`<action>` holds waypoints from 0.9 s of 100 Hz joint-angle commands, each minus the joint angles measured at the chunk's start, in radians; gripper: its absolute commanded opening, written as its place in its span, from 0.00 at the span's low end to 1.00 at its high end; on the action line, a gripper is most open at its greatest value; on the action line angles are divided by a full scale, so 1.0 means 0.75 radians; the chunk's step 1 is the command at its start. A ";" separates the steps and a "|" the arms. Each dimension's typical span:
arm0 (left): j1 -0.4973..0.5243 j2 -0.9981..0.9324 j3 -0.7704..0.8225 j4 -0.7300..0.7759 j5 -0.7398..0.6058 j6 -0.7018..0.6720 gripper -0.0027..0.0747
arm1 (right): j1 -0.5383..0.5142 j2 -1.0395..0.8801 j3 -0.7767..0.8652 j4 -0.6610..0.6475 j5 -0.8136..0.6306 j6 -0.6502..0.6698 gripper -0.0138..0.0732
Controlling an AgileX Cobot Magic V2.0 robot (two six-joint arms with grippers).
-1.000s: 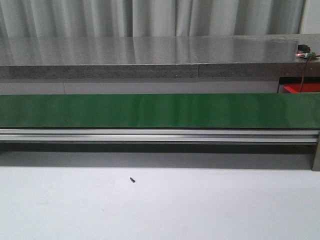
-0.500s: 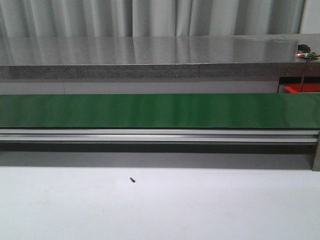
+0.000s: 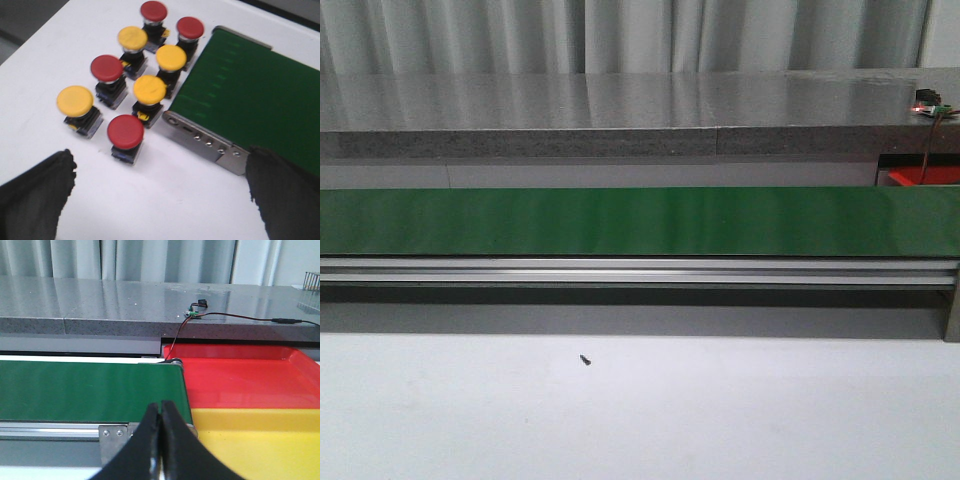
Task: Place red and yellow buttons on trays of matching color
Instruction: 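Move the left gripper down over the red-capped button in the cluster, then close the left gripper on the red-capped button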
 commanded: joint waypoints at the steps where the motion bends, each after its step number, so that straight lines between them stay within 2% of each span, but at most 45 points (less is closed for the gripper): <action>1: 0.073 0.055 -0.085 -0.011 0.026 -0.023 0.90 | 0.004 -0.023 -0.026 -0.004 -0.100 0.001 0.02; 12: 0.130 0.157 -0.146 -0.011 0.141 -0.004 0.90 | 0.004 -0.023 -0.026 -0.004 -0.100 0.001 0.02; 26: 0.133 0.286 -0.213 -0.008 0.188 0.026 0.90 | 0.004 -0.023 -0.026 -0.004 -0.100 0.001 0.02; 64: 0.131 0.595 -0.346 -0.067 0.207 0.056 0.90 | 0.004 -0.023 -0.026 -0.004 -0.100 0.001 0.02; 90: 0.131 0.734 -0.386 -0.112 0.150 0.062 0.90 | 0.004 -0.023 -0.026 -0.004 -0.100 0.001 0.02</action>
